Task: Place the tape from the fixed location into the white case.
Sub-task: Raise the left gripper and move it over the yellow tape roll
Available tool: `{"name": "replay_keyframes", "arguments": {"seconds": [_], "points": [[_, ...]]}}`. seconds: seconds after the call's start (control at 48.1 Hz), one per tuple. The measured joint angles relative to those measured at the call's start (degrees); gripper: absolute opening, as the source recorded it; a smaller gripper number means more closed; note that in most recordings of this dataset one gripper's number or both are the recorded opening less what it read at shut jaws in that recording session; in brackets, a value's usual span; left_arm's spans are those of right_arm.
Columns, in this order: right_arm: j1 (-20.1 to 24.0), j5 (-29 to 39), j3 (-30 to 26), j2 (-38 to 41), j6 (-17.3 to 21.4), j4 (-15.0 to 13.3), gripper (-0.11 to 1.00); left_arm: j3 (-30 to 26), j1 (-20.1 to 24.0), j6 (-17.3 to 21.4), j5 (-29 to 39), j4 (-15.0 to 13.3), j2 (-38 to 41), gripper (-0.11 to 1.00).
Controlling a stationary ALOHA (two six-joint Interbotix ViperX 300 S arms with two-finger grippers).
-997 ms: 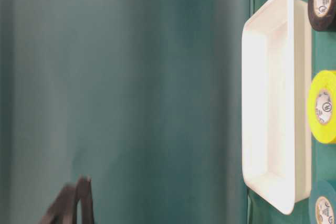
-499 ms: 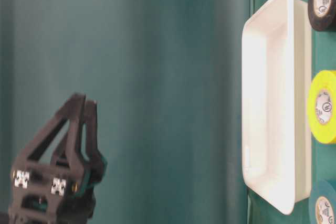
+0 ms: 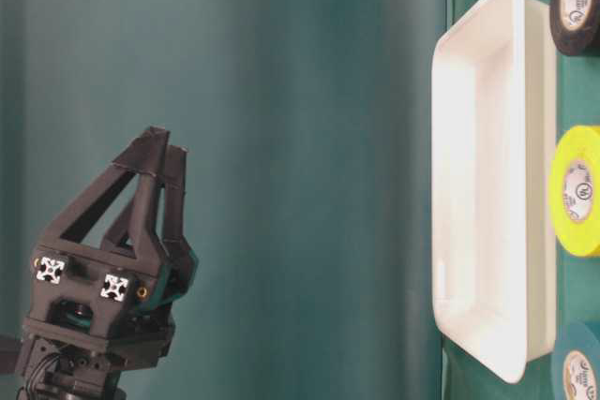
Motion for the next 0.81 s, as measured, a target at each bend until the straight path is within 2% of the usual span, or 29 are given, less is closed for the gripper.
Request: {"name": "replay_keyframes", "arguments": {"seconds": [0.229, 0.81], "points": [[0.0, 0.4, -0.1, 0.0, 0.0, 0.0, 0.0, -1.8, 0.0, -0.2, 7.8, 0.0, 0.1, 0.98], [0.0, 0.7, -0.4, 0.0, 0.0, 0.0, 0.0, -15.6, -1.1, -1.9, 43.2, 0.0, 0.5, 0.98]]}}
